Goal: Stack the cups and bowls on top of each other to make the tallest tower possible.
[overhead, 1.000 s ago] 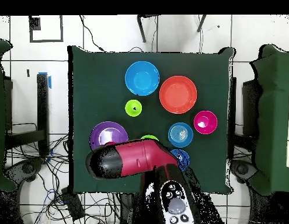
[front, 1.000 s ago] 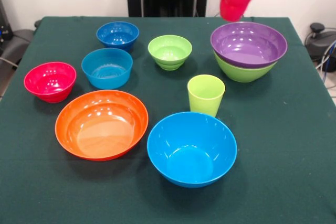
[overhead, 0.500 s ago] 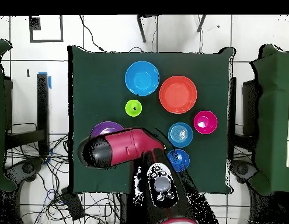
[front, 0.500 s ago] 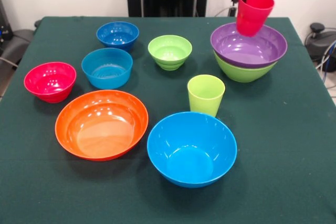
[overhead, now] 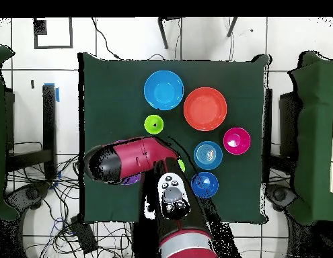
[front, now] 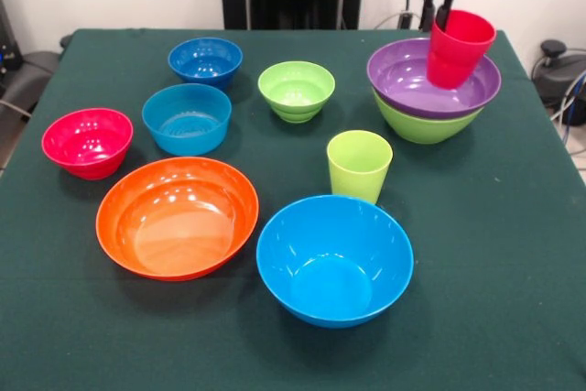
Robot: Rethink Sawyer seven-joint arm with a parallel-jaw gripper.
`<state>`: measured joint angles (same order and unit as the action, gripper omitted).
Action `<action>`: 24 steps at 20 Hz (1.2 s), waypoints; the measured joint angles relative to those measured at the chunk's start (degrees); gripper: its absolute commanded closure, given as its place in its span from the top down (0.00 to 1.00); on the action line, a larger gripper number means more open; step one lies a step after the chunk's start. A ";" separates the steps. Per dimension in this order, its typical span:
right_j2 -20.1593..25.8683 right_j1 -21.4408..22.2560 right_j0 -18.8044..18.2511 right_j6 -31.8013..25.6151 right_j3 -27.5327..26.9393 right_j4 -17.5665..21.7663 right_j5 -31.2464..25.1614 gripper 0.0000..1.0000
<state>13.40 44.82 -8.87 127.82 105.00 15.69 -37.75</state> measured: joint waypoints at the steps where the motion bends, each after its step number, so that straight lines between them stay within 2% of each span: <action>1: -0.17 -0.16 0.22 0.00 -0.27 0.00 0.00 0.00; 17: -5.67 -2.38 3.89 0.00 -2.20 0.00 0.00 0.00; 24: -6.66 -2.45 4.17 0.00 -2.20 -0.01 1.13 0.00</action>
<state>6.75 42.37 -4.70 127.82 102.80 15.68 -36.62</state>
